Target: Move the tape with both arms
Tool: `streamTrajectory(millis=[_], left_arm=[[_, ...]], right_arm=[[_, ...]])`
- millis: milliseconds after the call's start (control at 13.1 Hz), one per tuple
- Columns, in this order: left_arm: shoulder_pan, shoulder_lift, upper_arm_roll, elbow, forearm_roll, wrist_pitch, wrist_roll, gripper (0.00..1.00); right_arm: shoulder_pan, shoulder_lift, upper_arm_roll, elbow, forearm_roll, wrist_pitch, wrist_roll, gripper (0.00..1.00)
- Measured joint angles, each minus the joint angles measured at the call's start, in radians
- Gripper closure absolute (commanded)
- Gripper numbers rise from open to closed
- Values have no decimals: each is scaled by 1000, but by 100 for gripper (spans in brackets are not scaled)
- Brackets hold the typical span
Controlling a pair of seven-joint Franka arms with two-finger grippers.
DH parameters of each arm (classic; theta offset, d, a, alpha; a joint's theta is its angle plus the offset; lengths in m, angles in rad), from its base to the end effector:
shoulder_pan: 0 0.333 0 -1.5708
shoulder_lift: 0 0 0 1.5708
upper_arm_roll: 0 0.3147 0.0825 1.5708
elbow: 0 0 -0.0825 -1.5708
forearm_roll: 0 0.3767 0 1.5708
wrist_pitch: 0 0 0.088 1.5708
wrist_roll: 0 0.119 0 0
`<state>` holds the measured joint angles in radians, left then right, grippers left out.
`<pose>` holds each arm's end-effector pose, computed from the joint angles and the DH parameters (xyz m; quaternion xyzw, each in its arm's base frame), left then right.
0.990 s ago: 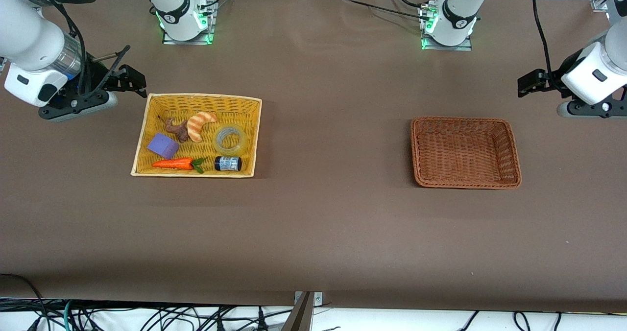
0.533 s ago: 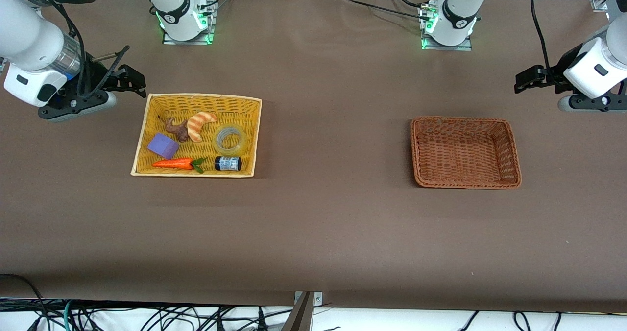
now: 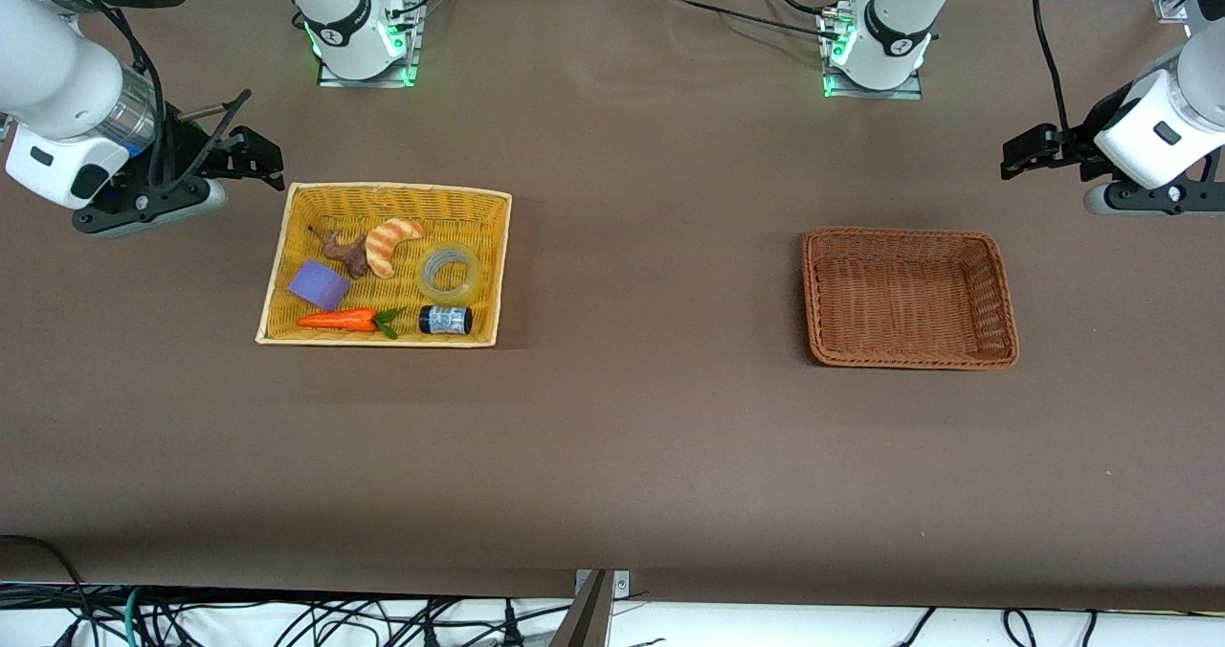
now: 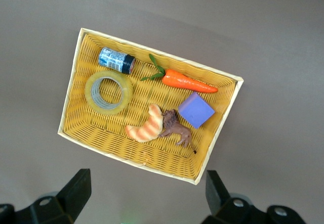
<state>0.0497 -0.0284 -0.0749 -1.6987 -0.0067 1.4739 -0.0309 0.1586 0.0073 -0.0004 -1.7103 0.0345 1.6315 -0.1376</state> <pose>0.5195 -0.0144 0.5607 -0.9952 -0.0030 0.0981 0.0005 0.5395 0.0900 0.5475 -0.9883 -0.1454 0.0432 0.0167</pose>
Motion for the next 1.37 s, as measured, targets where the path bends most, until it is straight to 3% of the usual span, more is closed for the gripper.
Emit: streamTrajectory(millis=[381, 609, 914, 1218, 1371], left_arm=[[1, 1, 8, 0, 0, 6, 0, 0], [0, 1, 7, 0, -3, 7, 0, 0], [0, 1, 7, 0, -15, 7, 0, 0], [0, 1, 7, 0, -15, 8, 0, 0], [0, 1, 7, 0, -15, 8, 0, 0]], right_arm=[[0, 4, 1, -25, 0, 6, 0, 0], [1, 22, 25, -102, 1, 108, 21, 0], [8, 94, 118, -285, 1, 408, 155, 0], [13, 152, 144, -548, 1, 804, 176, 0], [13, 209, 145, -602, 1, 917, 176, 1]])
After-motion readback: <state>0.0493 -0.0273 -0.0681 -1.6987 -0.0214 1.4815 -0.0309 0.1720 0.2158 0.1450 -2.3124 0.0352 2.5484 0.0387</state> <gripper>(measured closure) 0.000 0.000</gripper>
